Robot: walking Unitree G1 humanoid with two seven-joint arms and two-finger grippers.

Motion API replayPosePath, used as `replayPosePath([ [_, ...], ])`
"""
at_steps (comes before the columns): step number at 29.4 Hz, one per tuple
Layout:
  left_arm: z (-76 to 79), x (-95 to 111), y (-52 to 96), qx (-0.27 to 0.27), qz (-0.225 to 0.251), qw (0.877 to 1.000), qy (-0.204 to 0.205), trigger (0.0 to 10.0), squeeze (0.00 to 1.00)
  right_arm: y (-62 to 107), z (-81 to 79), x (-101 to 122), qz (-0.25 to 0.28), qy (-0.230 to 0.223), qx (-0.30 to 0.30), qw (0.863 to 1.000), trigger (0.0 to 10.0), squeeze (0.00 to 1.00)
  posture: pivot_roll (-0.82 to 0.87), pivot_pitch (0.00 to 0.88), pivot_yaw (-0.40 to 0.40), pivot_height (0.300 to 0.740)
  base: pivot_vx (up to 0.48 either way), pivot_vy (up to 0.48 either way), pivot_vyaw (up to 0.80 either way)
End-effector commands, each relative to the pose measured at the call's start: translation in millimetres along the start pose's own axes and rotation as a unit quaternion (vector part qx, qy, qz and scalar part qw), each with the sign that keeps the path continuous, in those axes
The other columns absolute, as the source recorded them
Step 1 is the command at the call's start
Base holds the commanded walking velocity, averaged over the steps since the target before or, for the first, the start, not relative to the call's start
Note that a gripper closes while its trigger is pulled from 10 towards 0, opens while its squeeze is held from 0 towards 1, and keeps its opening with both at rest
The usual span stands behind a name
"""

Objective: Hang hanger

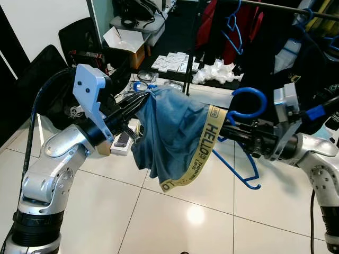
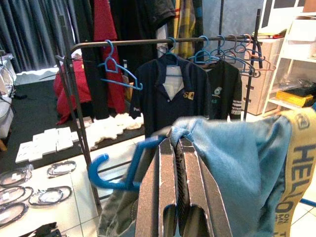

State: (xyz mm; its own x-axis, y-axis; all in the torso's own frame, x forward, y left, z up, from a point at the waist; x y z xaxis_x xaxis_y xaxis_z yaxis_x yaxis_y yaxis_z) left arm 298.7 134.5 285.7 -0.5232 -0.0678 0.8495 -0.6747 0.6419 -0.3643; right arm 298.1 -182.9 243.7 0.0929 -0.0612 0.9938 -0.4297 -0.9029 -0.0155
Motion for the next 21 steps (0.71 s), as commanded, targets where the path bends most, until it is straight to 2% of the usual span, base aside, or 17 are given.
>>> replayPosePath([
  [1,-4.6,4.1,0.9,0.008,0.011,1.000,0.000,0.0,0.00,2.2,0.4,-2.9,-0.009,0.003,-0.004,1.000,10.0,0.00,-0.02,0.147,-0.005,0.740,0.000,0.000,0.00],
  [6,-9.9,5.2,1.5,0.023,0.013,1.000,-0.001,0.0,0.00,1.9,-3.2,-3.8,-0.015,0.002,0.007,1.000,10.0,0.00,-0.02,0.145,-0.006,0.740,0.000,0.000,0.00],
  [11,-33.9,2.8,7.3,0.092,0.009,0.996,-0.008,0.0,0.00,5.2,-11.1,-2.6,-0.017,-0.003,0.030,0.999,10.0,0.00,-0.03,0.140,-0.007,0.740,0.000,0.000,0.00],
  [13,-33.9,2.8,7.3,0.092,0.009,0.996,-0.008,0.0,0.00,5.2,-11.1,-2.6,-0.017,-0.003,0.030,0.999,10.0,0.00,-0.03,0.140,-0.007,0.740,0.000,0.000,0.00],
  [15,-47.8,0.1,12.1,0.135,0.001,0.991,-0.013,0.0,0.00,7.1,-11.4,3.1,0.001,-0.003,0.031,1.000,10.0,0.00,-0.03,0.139,-0.007,0.740,0.000,0.000,0.00],
  [18,-47.8,0.1,12.1,0.135,0.001,0.991,-0.013,0.0,0.00,7.1,-11.4,3.1,0.001,-0.003,0.031,1.000,10.0,0.00,-0.03,0.139,-0.007,0.740,0.000,0.000,0.00],
  [19,-56.8,-2.8,15.5,0.164,-0.010,0.986,-0.017,0.0,0.00,8.0,-11.1,6.8,0.011,-0.001,0.031,0.999,10.0,0.00,-0.03,0.138,-0.008,0.740,0.000,0.000,0.00],
  [21,-56.8,-2.8,15.5,0.164,-0.010,0.986,-0.017,0.0,0.00,8.0,-11.1,6.8,0.011,-0.001,0.031,0.999,10.0,0.00,-0.03,0.138,-0.008,0.740,0.000,0.000,0.00],
])
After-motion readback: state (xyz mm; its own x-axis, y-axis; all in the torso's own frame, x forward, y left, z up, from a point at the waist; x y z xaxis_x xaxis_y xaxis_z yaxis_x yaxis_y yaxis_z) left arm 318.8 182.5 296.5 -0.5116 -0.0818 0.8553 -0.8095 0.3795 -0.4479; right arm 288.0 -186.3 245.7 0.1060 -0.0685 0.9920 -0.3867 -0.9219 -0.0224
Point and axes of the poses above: a point about 5 cm out from each wrist's last joint towards the gripper, its own y axis pointing back from the gripper into the wrist, its own x axis along the axis of the wrist's last joint, z = x × y, the point moved 2 cm from there along -y, pointing out of the wrist towards the gripper, and after that the axes turned 12 degrees about -y, right-handed, at the moved point
